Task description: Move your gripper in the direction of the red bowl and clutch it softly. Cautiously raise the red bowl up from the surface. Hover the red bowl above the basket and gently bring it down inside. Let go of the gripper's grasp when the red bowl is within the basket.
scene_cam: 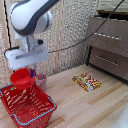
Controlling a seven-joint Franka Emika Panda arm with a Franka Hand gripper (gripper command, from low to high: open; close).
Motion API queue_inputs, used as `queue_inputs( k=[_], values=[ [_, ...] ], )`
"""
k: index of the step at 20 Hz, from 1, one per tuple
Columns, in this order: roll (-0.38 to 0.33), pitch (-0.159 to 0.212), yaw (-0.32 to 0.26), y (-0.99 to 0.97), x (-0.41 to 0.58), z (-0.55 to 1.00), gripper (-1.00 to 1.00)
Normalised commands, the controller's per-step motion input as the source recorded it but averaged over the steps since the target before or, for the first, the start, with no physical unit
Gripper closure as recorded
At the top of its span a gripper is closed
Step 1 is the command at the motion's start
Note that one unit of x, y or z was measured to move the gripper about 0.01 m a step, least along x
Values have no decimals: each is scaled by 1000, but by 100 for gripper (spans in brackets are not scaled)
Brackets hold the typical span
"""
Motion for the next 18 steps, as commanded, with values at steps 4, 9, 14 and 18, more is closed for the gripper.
queue_inputs(
  k=[4,9,14,18],
  values=[
    [-7,-86,45,136,7,-477,100],
    [-6,-74,92,-239,141,-261,100],
    [-8,-38,77,-158,134,-59,100],
    [-9,-40,6,6,6,0,-100]
  ],
)
